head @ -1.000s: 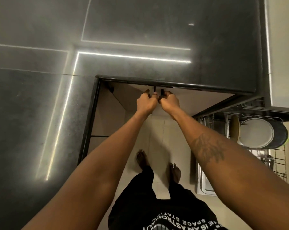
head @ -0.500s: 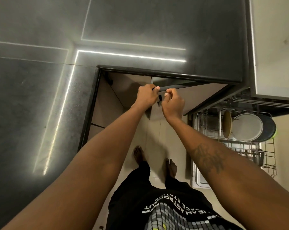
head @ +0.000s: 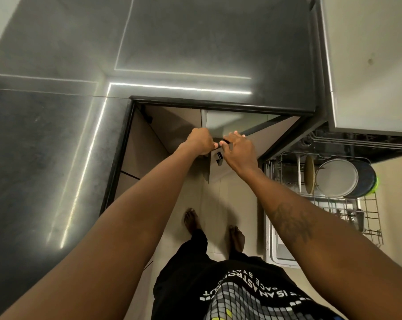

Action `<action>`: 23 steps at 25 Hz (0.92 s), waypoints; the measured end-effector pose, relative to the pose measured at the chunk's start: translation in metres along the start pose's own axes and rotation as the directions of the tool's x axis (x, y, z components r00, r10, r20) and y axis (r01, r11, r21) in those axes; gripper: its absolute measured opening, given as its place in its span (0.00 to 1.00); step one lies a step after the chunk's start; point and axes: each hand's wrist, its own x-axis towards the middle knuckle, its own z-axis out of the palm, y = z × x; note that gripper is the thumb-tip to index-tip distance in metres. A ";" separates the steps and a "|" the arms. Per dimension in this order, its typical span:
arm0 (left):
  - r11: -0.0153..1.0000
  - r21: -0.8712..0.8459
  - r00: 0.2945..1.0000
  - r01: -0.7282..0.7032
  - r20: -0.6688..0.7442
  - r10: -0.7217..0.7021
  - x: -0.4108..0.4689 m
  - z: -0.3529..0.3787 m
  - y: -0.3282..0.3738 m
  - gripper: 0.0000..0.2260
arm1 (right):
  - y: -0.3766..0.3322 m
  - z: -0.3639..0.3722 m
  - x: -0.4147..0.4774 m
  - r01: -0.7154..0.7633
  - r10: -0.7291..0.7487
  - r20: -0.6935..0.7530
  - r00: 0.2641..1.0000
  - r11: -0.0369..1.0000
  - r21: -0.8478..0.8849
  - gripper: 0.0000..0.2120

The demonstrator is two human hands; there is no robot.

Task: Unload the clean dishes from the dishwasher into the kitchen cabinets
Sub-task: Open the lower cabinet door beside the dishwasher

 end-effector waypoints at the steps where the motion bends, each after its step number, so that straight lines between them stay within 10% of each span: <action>1: 1.000 0.023 1.000 -0.004 0.025 0.004 -0.002 0.003 0.004 0.16 | 0.003 -0.004 -0.005 0.009 -0.009 -0.010 1.000 1.000 0.005 0.14; 11: 0.993 0.090 0.989 -0.079 0.129 0.067 -0.047 0.052 0.051 0.16 | 0.046 -0.032 -0.054 0.052 -0.052 0.080 0.995 0.999 0.004 0.09; 23: 0.960 0.157 0.972 -0.232 0.010 0.233 -0.085 0.099 0.142 0.49 | 0.106 -0.071 -0.115 0.230 -0.141 0.341 0.929 0.944 -0.235 0.31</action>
